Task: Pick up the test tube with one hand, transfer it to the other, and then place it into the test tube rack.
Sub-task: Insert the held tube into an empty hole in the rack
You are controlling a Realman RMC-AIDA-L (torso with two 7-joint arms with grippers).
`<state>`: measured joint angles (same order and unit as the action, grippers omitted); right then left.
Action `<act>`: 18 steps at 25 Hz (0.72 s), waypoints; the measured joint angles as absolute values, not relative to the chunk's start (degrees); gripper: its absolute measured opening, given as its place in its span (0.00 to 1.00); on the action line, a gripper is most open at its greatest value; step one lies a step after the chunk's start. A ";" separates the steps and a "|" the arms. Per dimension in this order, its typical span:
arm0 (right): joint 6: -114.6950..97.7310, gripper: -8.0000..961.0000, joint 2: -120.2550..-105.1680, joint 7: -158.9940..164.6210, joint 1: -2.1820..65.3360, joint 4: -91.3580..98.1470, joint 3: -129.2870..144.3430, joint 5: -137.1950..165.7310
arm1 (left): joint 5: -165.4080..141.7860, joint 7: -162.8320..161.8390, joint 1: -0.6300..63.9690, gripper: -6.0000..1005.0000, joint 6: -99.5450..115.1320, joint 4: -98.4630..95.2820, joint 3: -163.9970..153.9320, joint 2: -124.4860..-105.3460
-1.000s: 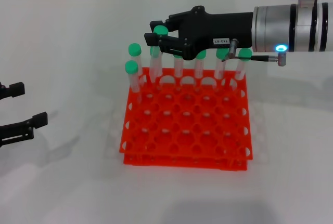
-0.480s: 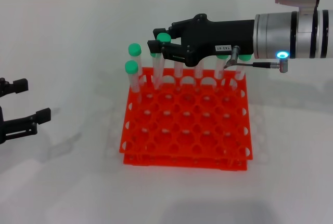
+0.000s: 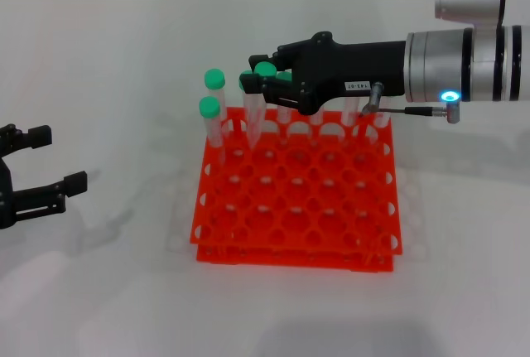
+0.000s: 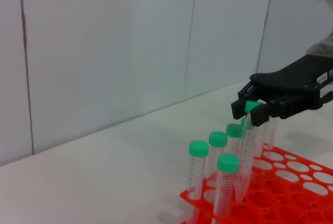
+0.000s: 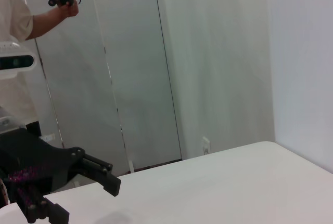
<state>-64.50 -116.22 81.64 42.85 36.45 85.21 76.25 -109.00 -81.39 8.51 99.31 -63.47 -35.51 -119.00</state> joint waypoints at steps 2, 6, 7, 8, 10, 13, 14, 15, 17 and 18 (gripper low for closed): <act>-64.16 0.31 -116.22 80.76 42.69 36.19 85.69 75.64 | -109.01 -81.37 8.55 0.89 99.31 -63.33 -35.51 -119.00; -62.34 0.31 -116.20 78.33 42.11 35.64 88.70 72.35 | -109.01 -81.01 8.80 0.89 99.31 -62.38 -35.51 -119.00; -61.79 0.31 -116.20 77.99 41.98 35.64 89.39 71.98 | -109.01 -80.84 8.81 0.89 99.30 -62.23 -35.51 -119.00; -61.13 0.31 -116.19 77.74 41.92 35.64 90.16 71.79 | -109.00 -80.74 8.82 0.89 99.29 -62.13 -35.51 -119.00; -60.03 0.32 -116.19 77.62 41.90 35.64 91.54 71.72 | -109.00 -80.59 8.92 0.89 99.23 -62.02 -35.51 -119.00; -58.29 0.32 -116.19 77.58 42.10 35.75 94.35 71.07 | -109.00 -80.59 8.96 0.89 99.23 -62.00 -35.51 -119.00; -57.91 0.32 -116.19 77.58 42.17 35.85 95.03 70.77 | -109.00 -80.59 8.96 0.89 99.22 -61.99 -35.51 -119.00; -57.47 0.32 -116.19 77.55 42.24 35.96 95.74 70.43 | -108.99 -80.59 8.96 0.89 99.22 -61.91 -35.51 -119.00; -56.67 0.32 -116.19 77.46 42.36 36.20 97.01 70.10 | -108.99 -80.52 8.98 0.89 99.22 -61.53 -35.53 -119.00; -56.51 0.33 -116.19 77.44 42.38 36.25 97.32 70.09 | -108.98 -80.46 9.01 0.89 99.22 -61.32 -35.56 -119.00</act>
